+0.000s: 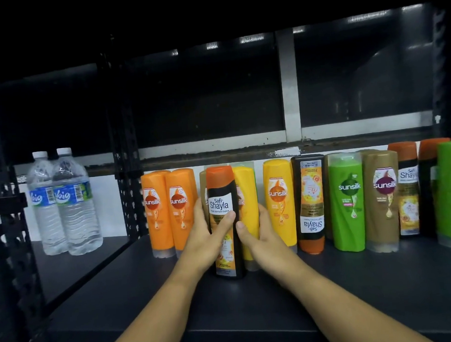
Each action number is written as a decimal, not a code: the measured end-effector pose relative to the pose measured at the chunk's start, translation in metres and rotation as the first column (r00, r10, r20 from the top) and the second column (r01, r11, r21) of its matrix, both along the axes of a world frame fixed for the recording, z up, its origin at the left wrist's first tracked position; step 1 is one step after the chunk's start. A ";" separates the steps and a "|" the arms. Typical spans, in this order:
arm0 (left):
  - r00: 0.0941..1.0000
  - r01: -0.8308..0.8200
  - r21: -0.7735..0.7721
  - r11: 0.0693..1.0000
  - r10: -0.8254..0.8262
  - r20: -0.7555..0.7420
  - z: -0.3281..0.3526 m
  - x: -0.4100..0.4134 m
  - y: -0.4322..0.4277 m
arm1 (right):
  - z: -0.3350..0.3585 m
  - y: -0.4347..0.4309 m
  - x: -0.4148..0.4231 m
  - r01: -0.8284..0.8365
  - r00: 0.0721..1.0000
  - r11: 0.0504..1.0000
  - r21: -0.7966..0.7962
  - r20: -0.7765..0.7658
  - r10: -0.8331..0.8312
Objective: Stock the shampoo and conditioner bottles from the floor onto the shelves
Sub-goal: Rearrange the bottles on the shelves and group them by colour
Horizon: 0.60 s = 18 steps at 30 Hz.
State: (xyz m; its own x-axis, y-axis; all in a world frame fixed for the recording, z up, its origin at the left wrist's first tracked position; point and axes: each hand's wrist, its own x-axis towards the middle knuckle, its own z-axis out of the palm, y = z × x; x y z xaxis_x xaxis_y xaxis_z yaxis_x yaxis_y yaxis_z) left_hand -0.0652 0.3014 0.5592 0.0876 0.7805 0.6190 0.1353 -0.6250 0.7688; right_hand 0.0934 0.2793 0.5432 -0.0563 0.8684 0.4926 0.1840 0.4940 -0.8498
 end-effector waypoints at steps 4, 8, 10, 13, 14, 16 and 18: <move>1.000 0.017 0.001 1.000 -0.017 -0.024 -0.004 0.000 -0.008 | 0.000 -0.016 0.005 0.004 0.999 1.000 -0.013 0.054 -0.003; 0.997 0.063 -0.031 0.998 -0.064 -0.044 -0.003 0.008 -0.024 | -0.001 -0.035 0.017 0.024 0.993 0.999 -0.043 0.119 -0.018; 0.992 0.115 -0.022 0.993 -0.116 -0.055 -0.004 0.016 -0.030 | -0.005 -0.039 0.027 0.050 0.992 0.998 -0.034 0.122 -0.046; 0.981 0.176 -0.005 0.984 -0.176 -0.082 -0.006 0.032 -0.032 | -0.007 -0.047 0.046 0.082 0.987 0.995 -0.048 0.141 -0.075; 0.978 0.183 -0.003 0.983 -0.183 -0.100 -0.007 0.038 -0.032 | -0.006 -0.049 0.053 0.091 0.987 0.994 -0.056 0.141 -0.082; 0.975 0.179 -0.015 0.984 -0.180 -0.134 -0.008 0.050 -0.031 | -0.006 -0.053 0.067 0.114 0.984 0.992 -0.060 0.143 -0.105; 0.972 0.187 -0.028 0.982 -0.189 -0.141 -0.007 0.064 -0.033 | -0.005 -0.055 0.081 0.137 0.982 0.988 -0.069 0.142 -0.126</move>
State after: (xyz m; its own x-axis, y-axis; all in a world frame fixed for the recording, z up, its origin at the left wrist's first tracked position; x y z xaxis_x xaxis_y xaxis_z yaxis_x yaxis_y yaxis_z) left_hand -0.0013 0.2687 0.5521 0.3202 0.7503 0.5784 0.1254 -0.6387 0.7591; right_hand 0.1742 0.2248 0.5381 -0.0012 0.9084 0.4182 0.3604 0.3904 -0.8471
